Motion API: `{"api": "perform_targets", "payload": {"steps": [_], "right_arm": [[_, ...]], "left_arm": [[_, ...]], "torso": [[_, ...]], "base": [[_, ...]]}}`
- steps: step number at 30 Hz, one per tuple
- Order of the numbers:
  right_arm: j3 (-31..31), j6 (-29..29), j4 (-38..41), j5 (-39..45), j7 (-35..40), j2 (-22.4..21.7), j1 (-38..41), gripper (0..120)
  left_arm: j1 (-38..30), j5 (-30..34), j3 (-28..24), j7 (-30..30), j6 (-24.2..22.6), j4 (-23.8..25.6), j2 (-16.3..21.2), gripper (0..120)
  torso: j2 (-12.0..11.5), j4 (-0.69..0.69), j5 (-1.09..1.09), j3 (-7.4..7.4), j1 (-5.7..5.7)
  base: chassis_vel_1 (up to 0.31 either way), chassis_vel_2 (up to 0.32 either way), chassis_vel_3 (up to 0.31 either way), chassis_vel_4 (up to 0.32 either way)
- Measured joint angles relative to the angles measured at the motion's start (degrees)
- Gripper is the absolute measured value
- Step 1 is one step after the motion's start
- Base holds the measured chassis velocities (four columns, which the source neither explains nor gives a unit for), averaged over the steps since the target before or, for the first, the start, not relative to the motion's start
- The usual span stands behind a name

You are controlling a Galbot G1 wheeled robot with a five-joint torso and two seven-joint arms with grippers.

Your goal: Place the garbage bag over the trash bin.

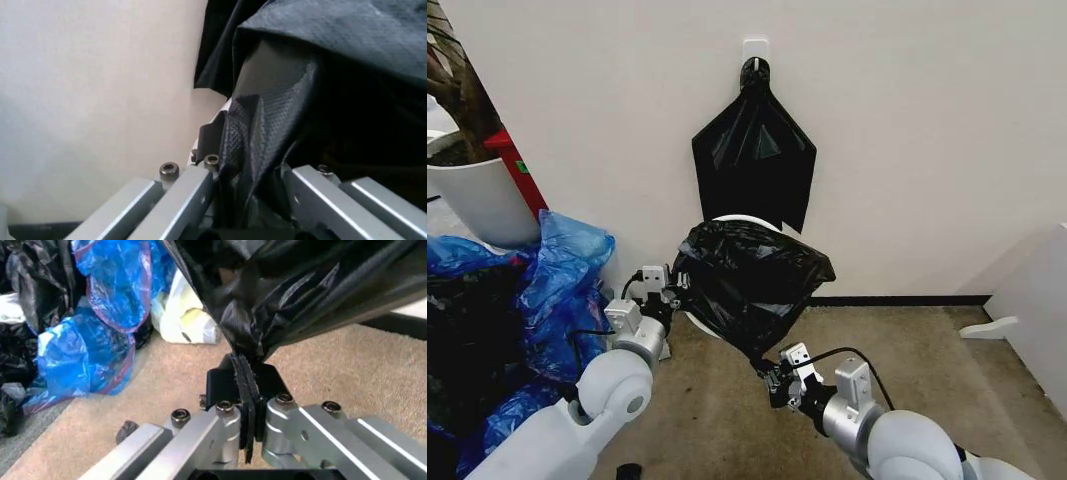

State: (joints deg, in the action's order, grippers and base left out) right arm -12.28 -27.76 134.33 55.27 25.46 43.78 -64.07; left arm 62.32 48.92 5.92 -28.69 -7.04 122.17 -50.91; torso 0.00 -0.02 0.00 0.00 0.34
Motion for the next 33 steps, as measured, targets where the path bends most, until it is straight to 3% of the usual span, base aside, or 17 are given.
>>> {"api": "perform_targets", "payload": {"steps": [6, 9, 14, 18, 27, 33], "right_arm": [[1.0, -0.53, 2.94, 0.44, 2.87, -0.27, -0.12, 1], [2.04, -0.69, 4.68, 0.69, 3.16, -1.34, -0.26, 10], [6.36, -0.78, 8.73, 1.53, 4.15, -5.07, -1.62, 31], [8.75, -0.78, 8.9, 2.85, 4.99, -6.49, -1.82, 41], [20.48, -4.57, 9.15, 8.16, 3.82, -9.55, 2.35, 77], [19.61, -7.21, 9.13, 8.74, 3.45, -10.04, 2.95, 97]], "left_arm": [[-0.24, -1.72, 0.04, 1.05, 0.18, -1.28, -0.26, 1], [-0.58, -1.88, -0.02, 1.09, 0.27, -1.86, -0.53, 1], [-1.78, -2.56, -0.31, 1.16, 0.43, -3.97, -1.5, 1], [-2.04, -3.39, -0.54, 1.35, 0.56, -4.76, -1.87, 1], [-2.39, -8.2, -1.89, 2.98, 1.14, -5.64, -2.22, 1], [-2.08, -11.24, -2.39, 4.24, 1.78, -5.47, -1.82, 1]], "torso": [[0.0, 0.01, 0.0, 0.0, 0.0], [0.0, 0.01, -0.01, 0.0, 0.0], [0.0, 0.0, 0.0, 0.0, 0.0], [0.0, 0.0, 0.01, 0.0, 0.0], [0.0, 0.0, -0.01, 0.01, 0.0], [0.0, -0.01, 0.0, 0.01, 0.0]], "base": [[0.0, 0.0, 0.0, 0.0], [0.0, 0.0, 0.0, 0.0], [0.0, 0.0, 0.0, 0.0], [0.0, 0.0, 0.0, 0.0], [0.0, 0.0, 0.0, 0.0], [0.0, 0.0, 0.0, 0.0]]}}
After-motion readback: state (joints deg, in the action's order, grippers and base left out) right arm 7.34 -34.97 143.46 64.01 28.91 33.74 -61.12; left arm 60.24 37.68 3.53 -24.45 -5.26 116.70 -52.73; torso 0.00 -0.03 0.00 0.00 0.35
